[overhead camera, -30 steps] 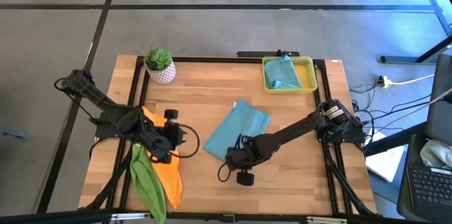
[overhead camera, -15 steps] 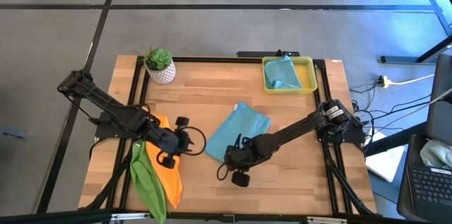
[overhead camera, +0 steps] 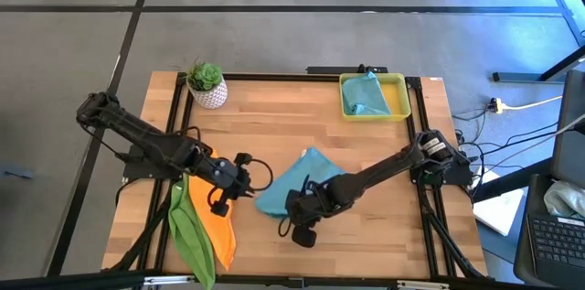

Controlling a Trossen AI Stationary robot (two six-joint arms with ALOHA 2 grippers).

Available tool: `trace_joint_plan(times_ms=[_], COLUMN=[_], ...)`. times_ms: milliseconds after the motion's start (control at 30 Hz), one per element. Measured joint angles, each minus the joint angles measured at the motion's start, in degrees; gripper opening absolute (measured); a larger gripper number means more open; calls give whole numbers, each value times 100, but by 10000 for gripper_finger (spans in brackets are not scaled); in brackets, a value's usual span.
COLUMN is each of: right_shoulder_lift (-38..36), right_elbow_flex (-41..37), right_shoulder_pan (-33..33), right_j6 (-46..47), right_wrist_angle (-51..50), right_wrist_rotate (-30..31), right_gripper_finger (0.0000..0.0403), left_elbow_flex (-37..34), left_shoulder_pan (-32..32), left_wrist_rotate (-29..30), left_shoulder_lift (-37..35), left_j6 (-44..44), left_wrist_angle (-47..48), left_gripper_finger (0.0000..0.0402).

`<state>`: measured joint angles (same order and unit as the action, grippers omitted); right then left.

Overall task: Fold microfiber towels
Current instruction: Fold the right blue microfiber towel

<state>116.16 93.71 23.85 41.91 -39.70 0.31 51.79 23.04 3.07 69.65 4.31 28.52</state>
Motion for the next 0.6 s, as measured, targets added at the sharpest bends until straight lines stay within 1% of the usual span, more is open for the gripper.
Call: trace_joint_plan(times_ms=[200, 433, 600], right_shoulder_lift=[0, 0, 0], right_elbow_flex=[0, 0, 0], right_shoulder_pan=[16, 9, 12], right_j6=[-1, -191, -361], right_wrist_angle=[66, 57, 52], right_wrist_rotate=[5, 6, 5], right_gripper_finger=[5, 5, 5], left_elbow_flex=[0, 0, 0], left_shoulder_pan=[-175, -364, -371], left_wrist_rotate=[-115, -220, -501], left_shoulder_lift=[0, -2, -2], left_j6=[-1, 3, 1], left_wrist_angle=[28, 31, 32], left_gripper_finger=[27, 3, 4])
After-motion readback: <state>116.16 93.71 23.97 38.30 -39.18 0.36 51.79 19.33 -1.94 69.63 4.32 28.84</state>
